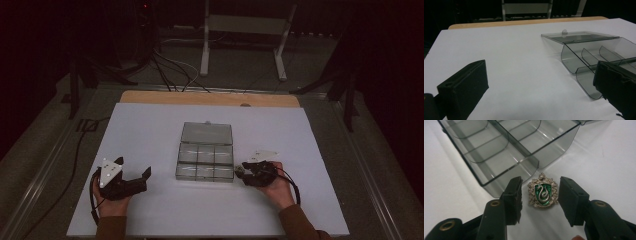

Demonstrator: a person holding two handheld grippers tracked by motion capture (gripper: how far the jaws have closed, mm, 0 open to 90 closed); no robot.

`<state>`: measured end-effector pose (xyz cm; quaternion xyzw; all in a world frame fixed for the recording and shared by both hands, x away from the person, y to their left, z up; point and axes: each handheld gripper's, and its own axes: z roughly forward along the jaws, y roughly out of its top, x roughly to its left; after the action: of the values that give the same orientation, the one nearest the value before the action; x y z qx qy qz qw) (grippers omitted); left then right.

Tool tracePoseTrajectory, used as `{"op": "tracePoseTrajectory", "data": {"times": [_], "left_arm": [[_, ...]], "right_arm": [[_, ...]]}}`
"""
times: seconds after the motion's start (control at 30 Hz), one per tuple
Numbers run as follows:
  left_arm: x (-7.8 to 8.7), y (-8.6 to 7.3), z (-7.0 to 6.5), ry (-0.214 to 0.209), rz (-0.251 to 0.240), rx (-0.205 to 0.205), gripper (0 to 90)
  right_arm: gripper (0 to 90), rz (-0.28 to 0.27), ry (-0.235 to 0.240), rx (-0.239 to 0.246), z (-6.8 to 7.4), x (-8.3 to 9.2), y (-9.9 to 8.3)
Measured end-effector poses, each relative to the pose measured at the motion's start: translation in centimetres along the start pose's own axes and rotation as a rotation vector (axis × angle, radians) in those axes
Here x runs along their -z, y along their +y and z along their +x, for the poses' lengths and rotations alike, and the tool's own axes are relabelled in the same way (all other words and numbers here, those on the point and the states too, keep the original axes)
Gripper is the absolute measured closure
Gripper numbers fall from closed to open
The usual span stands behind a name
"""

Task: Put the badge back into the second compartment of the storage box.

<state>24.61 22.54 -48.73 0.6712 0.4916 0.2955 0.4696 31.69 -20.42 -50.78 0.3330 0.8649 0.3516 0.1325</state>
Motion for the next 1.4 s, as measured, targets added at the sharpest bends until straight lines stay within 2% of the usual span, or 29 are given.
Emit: {"op": "tracePoseTrajectory", "data": {"times": [0.17,0.27,0.43,0.6,0.67,0.9,1.1,1.23,1.4], "left_arm": [[0.0,0.0,-0.1,-0.001,0.000,0.001,1.4],[-0.1,0.0,-0.1,-0.003,0.000,-0.001,1.4],[-0.1,0.0,-0.2,-0.003,0.003,-0.003,1.4],[-0.1,0.0,-0.2,-0.003,0.005,-0.006,1.4],[-0.2,0.0,-0.3,-0.005,0.005,-0.006,1.4],[-0.2,0.0,-0.1,0.002,0.006,-0.002,1.4],[-0.2,0.0,-0.1,0.003,0.007,-0.002,1.5],[-0.2,0.0,-0.1,0.003,0.007,-0.002,1.4],[-0.3,0.0,-0.2,0.002,0.008,-0.001,1.4]], "right_arm": [[52.9,0.025,0.007,0.007,0.1,-0.8,0.0],[54.9,0.021,0.010,0.003,-0.1,-1.0,0.0],[55.3,0.023,-0.002,0.020,0.1,-1.1,-0.1],[60.4,0.022,-0.023,0.029,0.1,-1.1,-0.1],[65.5,0.011,-0.026,0.001,-0.1,-1.0,-0.2],[66.1,0.004,-0.010,-0.042,-0.4,-0.9,-0.2],[73.9,-0.026,-0.009,-0.081,-1.1,-0.1,-0.1],[78.7,-0.037,-0.014,-0.096,-1.4,0.2,-0.1],[83.0,-0.035,-0.031,-0.090,-1.6,0.5,-0.2]]}}
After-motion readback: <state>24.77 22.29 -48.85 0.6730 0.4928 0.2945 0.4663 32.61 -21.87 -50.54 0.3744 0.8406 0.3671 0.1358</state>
